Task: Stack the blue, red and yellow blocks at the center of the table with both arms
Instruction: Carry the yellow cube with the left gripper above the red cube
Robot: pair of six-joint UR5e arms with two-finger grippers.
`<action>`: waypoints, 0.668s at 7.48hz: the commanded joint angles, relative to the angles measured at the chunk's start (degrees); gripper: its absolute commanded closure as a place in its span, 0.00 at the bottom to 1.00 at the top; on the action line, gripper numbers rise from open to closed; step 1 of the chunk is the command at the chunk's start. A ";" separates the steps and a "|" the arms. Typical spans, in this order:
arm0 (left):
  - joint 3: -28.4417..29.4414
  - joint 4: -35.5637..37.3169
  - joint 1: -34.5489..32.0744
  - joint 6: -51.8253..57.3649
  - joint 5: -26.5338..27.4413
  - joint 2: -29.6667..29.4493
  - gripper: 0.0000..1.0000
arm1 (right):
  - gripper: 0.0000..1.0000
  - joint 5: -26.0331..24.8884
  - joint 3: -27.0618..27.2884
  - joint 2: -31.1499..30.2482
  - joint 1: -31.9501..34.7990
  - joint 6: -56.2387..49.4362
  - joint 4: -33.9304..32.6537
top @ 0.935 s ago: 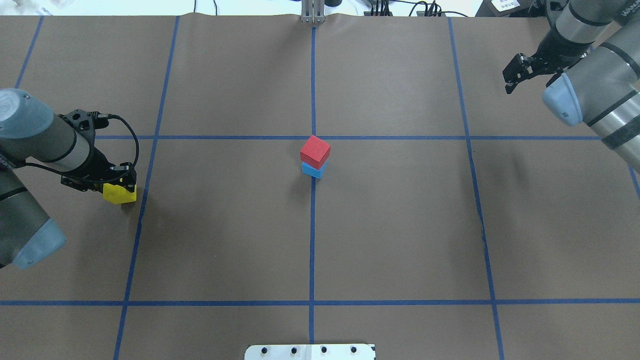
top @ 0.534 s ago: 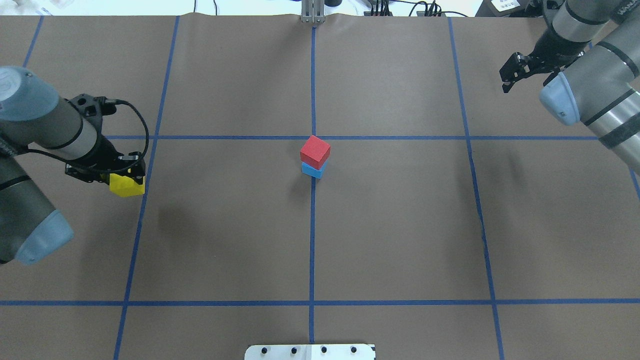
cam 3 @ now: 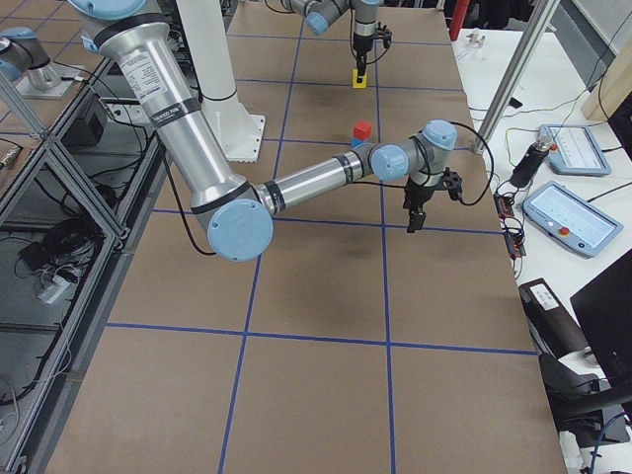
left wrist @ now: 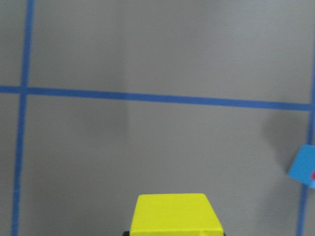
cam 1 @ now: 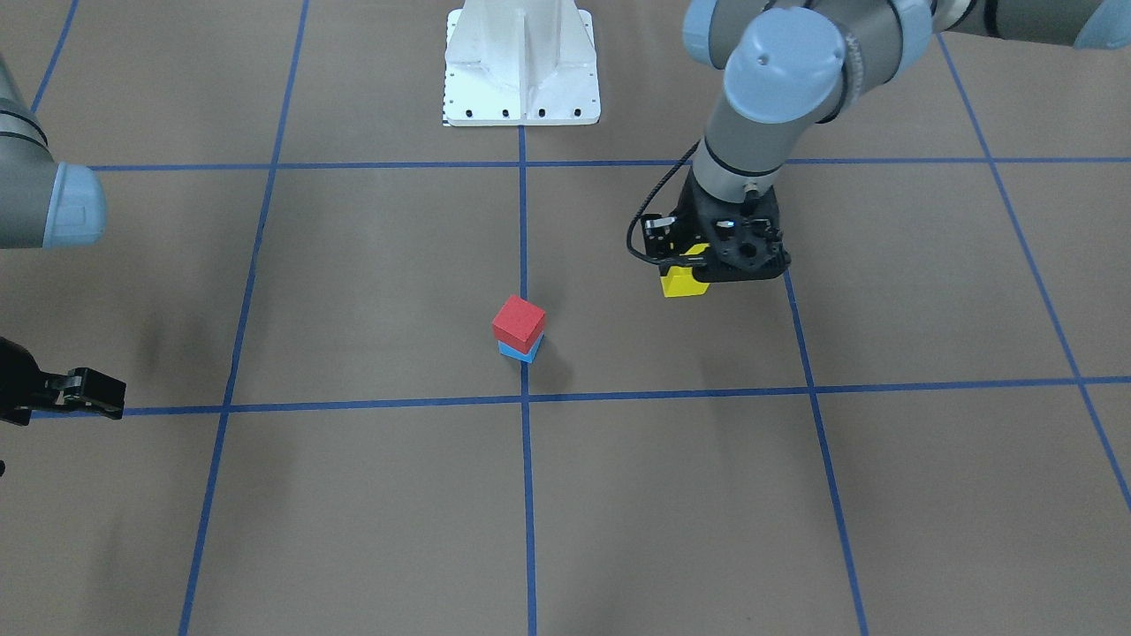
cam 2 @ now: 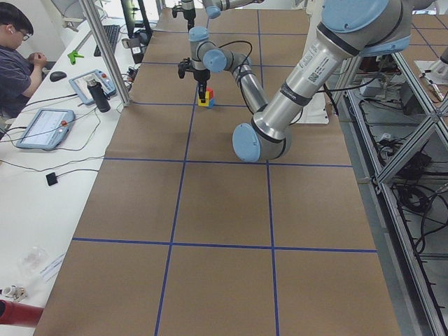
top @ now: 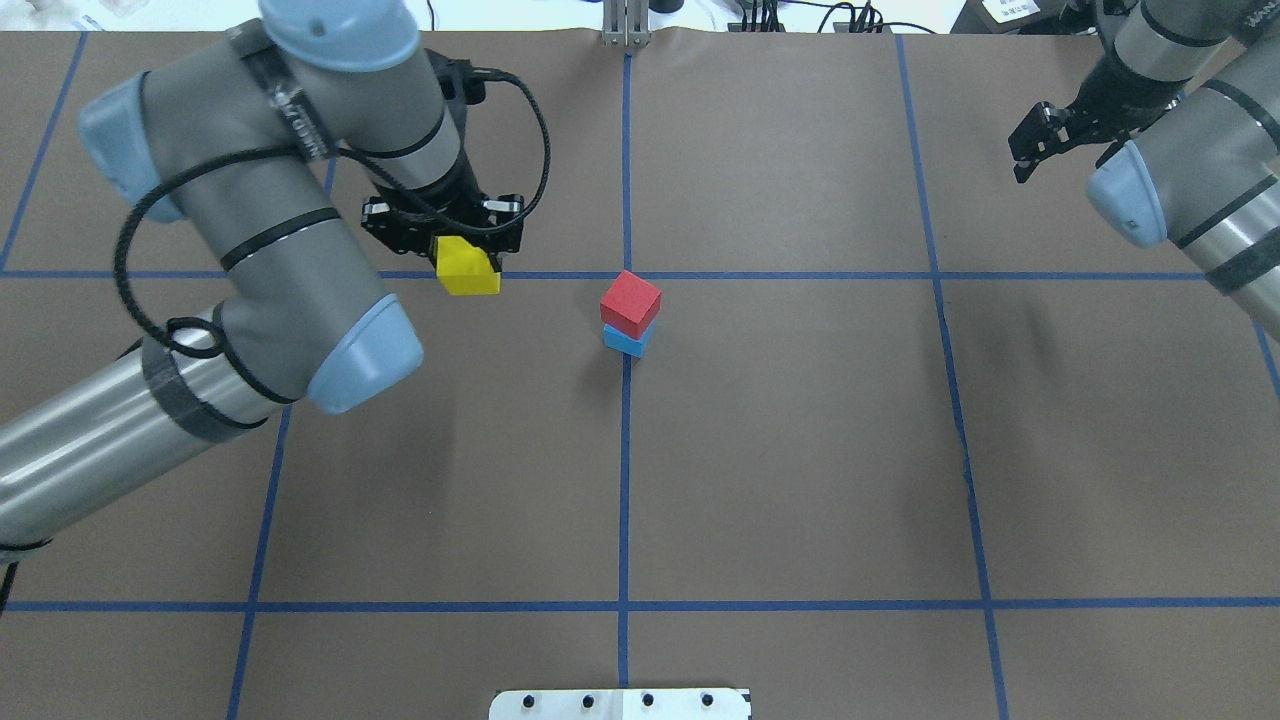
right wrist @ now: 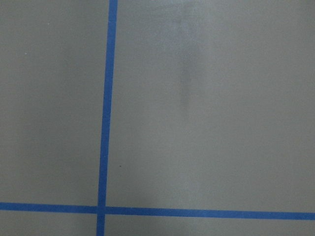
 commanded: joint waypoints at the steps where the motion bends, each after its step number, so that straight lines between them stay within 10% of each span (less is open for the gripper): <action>1: 13.50 0.17 0.96 7.03 2.65 -12.44 1.00 | 0.00 0.14 0.09 0.11 0.05 0.96 -0.01; 5: 15.05 -0.36 6.04 25.06 6.96 -13.71 1.00 | 0.00 0.32 0.35 -0.15 0.14 2.18 -0.01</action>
